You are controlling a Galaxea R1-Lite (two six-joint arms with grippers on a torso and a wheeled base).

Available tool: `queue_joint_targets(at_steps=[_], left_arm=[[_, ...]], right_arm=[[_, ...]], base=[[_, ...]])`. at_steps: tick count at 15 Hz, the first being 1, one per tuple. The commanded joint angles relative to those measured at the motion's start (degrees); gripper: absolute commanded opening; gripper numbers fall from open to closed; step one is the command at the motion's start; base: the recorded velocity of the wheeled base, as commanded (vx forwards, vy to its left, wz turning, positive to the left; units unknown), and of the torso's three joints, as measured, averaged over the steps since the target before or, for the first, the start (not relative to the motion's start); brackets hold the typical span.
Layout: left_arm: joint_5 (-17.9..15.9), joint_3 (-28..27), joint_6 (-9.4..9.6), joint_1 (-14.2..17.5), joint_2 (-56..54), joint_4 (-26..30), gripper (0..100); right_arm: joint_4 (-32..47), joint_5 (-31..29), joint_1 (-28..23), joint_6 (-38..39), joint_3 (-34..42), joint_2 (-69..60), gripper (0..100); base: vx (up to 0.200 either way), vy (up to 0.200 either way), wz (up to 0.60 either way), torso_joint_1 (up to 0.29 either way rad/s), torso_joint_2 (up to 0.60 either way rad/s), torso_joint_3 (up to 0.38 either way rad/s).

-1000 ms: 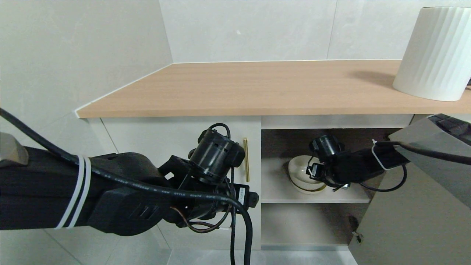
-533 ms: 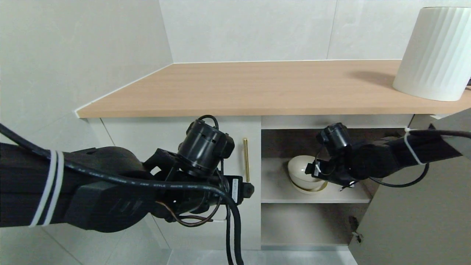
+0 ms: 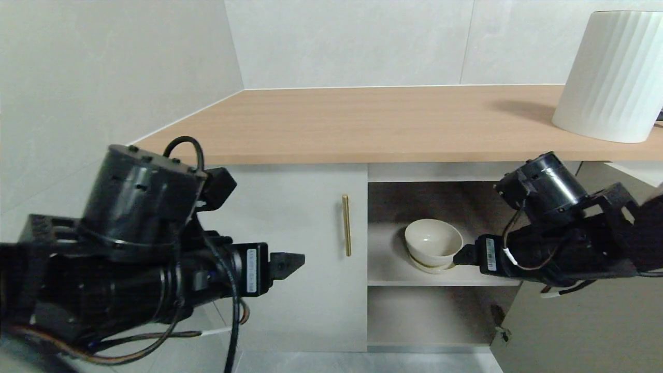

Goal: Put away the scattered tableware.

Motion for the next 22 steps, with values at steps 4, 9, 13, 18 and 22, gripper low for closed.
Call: queue_joint_targets(at_steps=[4,9,13,18,22], left_arm=[[-0.8,9.5,2.89,3.9,-8.0,0.2,100],[-0.8,9.0,2.98,3.9,-7.3,-0.1,100],[-0.6,7.6,2.98,3.9,-6.9,-0.1,100],[-0.6,7.6,2.98,3.9,-7.1,-0.1,100],[0.3,7.6,2.98,3.9,-7.3,-0.1,100]], right_arm=[[0.0,-0.3,1.0,0.0,9.3,-9.6,100],[0.0,-0.2,1.0,0.0,9.7,-9.4,100],[0.0,-0.3,1.4,-0.1,10.4,-9.9,100],[0.0,-1.1,2.1,-0.1,11.1,-10.5,100],[0.0,-1.4,2.1,-0.1,11.1,-10.9,100]], base=[[-0.05,0.0,0.0,-0.002,0.0,0.001],[-0.2,0.0,0.0,0.002,0.0,0.004],[-0.2,0.0,0.0,0.005,0.0,0.005],[-0.2,0.0,0.0,0.003,0.0,0.002],[0.0,0.0,0.0,0.0,0.0,0.0]])
